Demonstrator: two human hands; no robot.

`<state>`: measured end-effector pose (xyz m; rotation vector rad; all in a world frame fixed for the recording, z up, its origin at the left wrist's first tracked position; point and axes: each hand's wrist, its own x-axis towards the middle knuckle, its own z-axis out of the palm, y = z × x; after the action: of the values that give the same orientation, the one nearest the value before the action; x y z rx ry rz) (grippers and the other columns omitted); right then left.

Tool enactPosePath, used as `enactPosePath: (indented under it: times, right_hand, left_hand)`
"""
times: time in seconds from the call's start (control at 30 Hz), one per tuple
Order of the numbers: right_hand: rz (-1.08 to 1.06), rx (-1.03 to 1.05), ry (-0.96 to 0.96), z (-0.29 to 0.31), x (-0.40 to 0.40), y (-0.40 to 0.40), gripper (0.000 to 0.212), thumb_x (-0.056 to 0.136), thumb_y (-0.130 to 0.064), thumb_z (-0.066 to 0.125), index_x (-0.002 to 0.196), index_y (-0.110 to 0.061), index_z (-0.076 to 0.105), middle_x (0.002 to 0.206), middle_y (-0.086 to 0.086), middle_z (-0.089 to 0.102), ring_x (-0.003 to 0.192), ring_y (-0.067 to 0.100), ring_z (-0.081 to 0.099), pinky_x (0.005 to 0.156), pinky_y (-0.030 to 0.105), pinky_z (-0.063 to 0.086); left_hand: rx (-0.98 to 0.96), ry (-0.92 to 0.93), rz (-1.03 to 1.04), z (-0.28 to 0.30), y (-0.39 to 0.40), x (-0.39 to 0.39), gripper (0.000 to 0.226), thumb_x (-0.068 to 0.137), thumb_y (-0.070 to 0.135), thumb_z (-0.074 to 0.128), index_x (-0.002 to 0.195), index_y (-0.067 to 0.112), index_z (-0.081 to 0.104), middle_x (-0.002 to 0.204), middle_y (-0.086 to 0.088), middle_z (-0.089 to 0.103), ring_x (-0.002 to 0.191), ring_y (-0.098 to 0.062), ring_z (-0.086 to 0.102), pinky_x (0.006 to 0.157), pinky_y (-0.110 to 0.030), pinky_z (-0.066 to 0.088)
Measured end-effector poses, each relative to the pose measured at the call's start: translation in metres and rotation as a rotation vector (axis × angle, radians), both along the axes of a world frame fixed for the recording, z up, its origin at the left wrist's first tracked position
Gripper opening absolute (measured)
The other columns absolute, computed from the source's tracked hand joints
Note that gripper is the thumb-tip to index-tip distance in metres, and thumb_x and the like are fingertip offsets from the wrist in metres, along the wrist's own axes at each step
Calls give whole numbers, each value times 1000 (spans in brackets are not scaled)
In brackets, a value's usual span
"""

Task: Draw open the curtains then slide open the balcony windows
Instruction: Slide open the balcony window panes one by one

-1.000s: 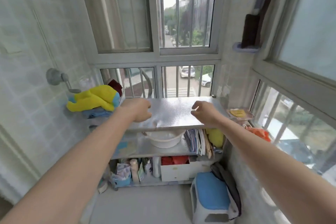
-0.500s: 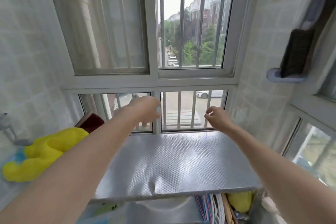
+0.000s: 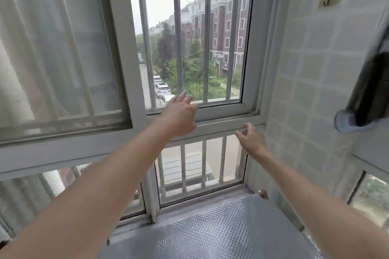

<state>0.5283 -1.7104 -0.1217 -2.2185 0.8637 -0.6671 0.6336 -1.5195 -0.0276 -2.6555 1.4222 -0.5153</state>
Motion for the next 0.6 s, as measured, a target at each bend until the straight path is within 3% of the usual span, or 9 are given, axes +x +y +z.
enactPosePath:
  times: [0.23, 0.43, 0.6]
  right_hand:
    - [-91, 104, -95, 2, 46, -75, 44, 99, -35, 42, 129, -3, 48, 132, 17, 55, 122, 31, 51, 95, 34, 39]
    - [-135, 119, -169, 6, 104, -148, 47, 98, -35, 45, 130, 0, 43, 132, 18, 52, 121, 32, 49, 97, 36, 38]
    - [-144, 66, -244, -4, 152, -208, 55, 95, -37, 50, 136, -2, 39, 138, 19, 49, 127, 33, 48, 108, 40, 37]
  left_hand:
    - [-47, -20, -125, 25, -86, 56, 62, 95, 28, 51, 151, 19, 25, 162, -7, 4, 149, -26, -5, 122, -44, 0]
    - [8, -94, -170, 30, -175, 86, 61, 94, 26, 51, 150, 19, 27, 162, -8, 6, 149, -26, -3, 121, -44, -3]
    - [35, -165, -266, 24, -279, 105, 60, 95, 23, 47, 151, 16, 26, 162, -8, 10, 150, -25, -1, 122, -43, 1]
